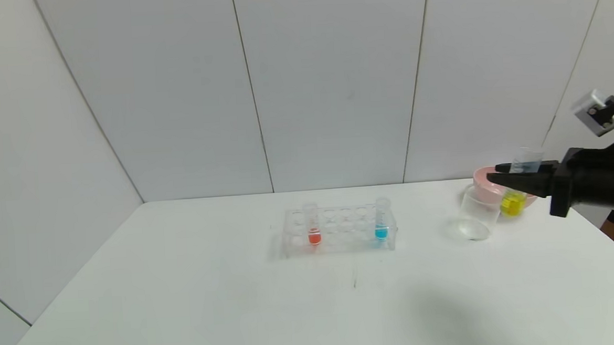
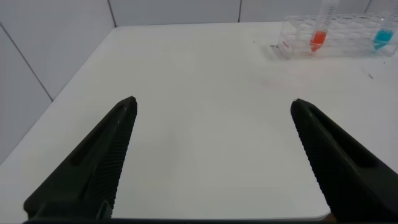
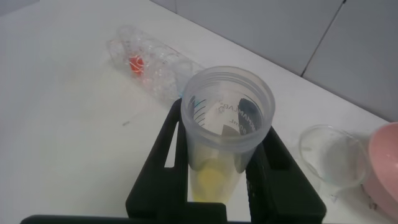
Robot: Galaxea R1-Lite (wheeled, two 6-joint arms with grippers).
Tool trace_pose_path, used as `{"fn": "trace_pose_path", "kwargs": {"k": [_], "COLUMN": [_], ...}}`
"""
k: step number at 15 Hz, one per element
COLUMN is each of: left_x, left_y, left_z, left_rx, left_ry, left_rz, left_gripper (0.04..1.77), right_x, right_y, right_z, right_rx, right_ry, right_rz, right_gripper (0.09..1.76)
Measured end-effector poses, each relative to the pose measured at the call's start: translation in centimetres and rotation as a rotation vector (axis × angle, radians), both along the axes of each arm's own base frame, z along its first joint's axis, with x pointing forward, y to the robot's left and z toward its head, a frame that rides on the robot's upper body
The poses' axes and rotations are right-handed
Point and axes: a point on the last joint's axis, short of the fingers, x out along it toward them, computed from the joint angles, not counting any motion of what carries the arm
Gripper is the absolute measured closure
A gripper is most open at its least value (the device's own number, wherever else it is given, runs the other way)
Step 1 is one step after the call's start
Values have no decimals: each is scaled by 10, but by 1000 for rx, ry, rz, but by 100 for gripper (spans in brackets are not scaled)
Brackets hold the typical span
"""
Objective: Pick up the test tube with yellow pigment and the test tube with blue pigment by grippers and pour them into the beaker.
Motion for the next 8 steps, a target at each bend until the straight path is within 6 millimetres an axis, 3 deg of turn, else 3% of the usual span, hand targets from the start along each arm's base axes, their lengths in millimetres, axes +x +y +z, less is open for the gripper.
{"fn": "trace_pose_path", "kwargs": {"k": [4, 8], "left_x": [0, 0], "left_y": [0, 0], "left_z": [0, 0], "left_rx": [0, 0], "left_ry": [0, 0], "left_rz": [0, 0], "left_gripper": [5, 5], "right_x": [7, 36], "right_y": [-56, -82], "right_z": [-4, -1], "right_rx": [-77, -99], "right_ry": [-64, -86], "right_rz": [-56, -101], "right_gripper": [126, 126]}}
